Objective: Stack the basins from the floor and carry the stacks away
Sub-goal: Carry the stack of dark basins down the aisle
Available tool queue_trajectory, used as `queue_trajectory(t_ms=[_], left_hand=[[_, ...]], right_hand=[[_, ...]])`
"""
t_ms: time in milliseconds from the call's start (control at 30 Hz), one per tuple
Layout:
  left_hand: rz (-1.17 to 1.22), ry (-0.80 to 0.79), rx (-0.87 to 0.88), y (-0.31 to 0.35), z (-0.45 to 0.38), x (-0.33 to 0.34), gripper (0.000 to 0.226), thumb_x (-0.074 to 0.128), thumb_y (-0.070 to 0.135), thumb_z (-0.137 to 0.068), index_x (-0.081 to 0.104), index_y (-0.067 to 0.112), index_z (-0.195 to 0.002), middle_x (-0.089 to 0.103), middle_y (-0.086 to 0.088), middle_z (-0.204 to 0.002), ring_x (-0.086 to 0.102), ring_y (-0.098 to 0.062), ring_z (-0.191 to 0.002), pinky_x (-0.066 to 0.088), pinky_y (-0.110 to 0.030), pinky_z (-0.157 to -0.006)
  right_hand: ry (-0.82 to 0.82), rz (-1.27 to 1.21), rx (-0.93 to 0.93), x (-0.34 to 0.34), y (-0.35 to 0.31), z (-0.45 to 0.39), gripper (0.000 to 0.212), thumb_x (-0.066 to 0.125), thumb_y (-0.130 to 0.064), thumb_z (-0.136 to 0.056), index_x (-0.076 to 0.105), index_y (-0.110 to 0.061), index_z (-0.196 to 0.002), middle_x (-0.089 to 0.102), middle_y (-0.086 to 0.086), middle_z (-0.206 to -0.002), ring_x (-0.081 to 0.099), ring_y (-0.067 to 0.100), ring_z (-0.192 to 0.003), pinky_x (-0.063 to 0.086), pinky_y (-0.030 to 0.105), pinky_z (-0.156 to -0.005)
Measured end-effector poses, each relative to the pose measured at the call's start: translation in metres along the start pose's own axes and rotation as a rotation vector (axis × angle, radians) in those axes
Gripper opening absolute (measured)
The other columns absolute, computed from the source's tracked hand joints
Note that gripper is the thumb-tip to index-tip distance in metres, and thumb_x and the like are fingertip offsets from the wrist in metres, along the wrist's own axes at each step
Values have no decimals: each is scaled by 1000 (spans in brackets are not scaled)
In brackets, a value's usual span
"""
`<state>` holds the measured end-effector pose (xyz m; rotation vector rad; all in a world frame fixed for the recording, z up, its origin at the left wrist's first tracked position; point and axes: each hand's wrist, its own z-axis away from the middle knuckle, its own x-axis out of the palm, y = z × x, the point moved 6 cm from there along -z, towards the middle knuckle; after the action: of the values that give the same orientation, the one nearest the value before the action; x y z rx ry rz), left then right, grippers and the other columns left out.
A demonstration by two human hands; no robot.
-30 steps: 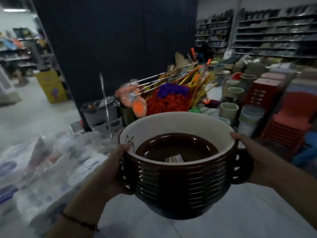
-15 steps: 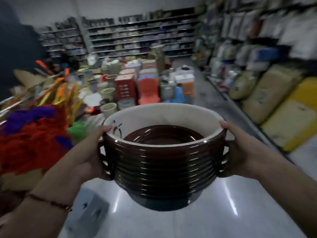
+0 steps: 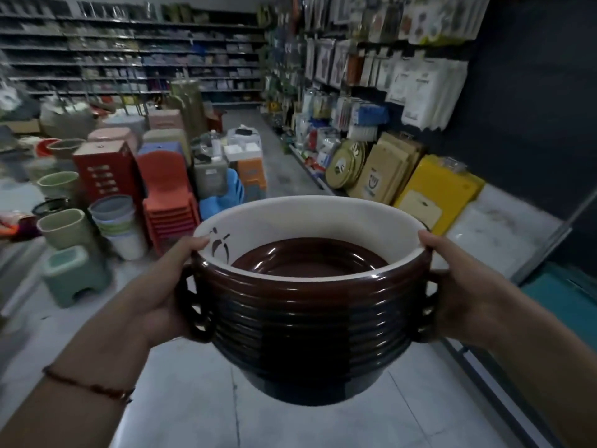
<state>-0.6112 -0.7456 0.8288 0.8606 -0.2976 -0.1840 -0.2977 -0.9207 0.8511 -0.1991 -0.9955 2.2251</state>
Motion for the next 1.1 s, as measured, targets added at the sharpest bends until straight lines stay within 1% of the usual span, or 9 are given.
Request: queue_trajectory(t_ms=[167,400,533,633,733,833,933,1033,1100], left_hand=[[14,-15,2,30,-42,-8,52,66,56,-72,66,15,-104,61,-20,-101,57,-39,-91,46,-54,-83],[41,-42,-11,83,-131,-47,60,68,54,-67,66,16,-113,61,-19,-106,58,-40,-95,49,-57,-80],[14,-67,-13,123,-180,-64,66,70,52,-59,65,16,-115,58,-18,-103,58,-39,-88,51,-54,-75],[-20,-84,-38,153,-215,-70,66,69,53,-65,64,17,-120,59,-16,-99,57,-37,-85,51,-50,-73],[-65,-111,-56,175,-242,-66,70,69,53,-65,64,18,-125,62,-19,-108,59,-38,-93,49,-54,-79],[-89,-156,-73,191,-262,-53,67,70,52,-63,66,20,-122,65,-17,-102,60,-38,-91,51,-53,-77],[-82,-166,-73,208,-281,-34,60,68,52,-71,67,19,-121,68,-15,-100,61,-36,-92,49,-51,-80],[-120,-160,-54,230,-301,-13,60,68,51,-71,67,18,-121,69,-14,-97,63,-33,-88,45,-51,-84],[-150,-167,-50,243,-314,1,64,70,52,-68,66,18,-121,69,-15,-103,63,-32,-85,46,-51,-81]], right_hand=[[43,2,2,29,-25,-29,94,72,-63,-65,41,-23,-144,47,24,-135,47,49,-117,41,65,-91],[99,21,-8,103,-69,-101,93,71,-63,-67,38,-28,-147,46,21,-129,44,49,-118,39,66,-90],[115,-14,1,146,-88,-143,78,68,-64,-72,48,-22,-135,54,19,-123,51,43,-110,44,60,-91],[129,-32,20,167,-98,-164,67,64,-64,-76,52,-20,-125,57,21,-119,55,43,-106,48,55,-82],[153,-75,43,176,-103,-178,70,64,-64,-74,52,-19,-126,58,24,-119,56,45,-105,50,53,-73],[169,-115,27,174,-115,-192,75,66,-64,-72,50,-20,-132,56,22,-123,54,45,-108,50,54,-72],[179,-155,26,171,-130,-209,71,64,-63,-74,52,-18,-128,57,20,-122,53,44,-108,48,54,-74],[188,-204,12,164,-146,-230,70,63,-61,-75,53,-15,-125,58,22,-122,53,44,-108,47,56,-78],[183,-248,17,158,-158,-243,71,63,-61,-74,54,-13,-126,58,22,-123,53,43,-110,46,56,-82]])
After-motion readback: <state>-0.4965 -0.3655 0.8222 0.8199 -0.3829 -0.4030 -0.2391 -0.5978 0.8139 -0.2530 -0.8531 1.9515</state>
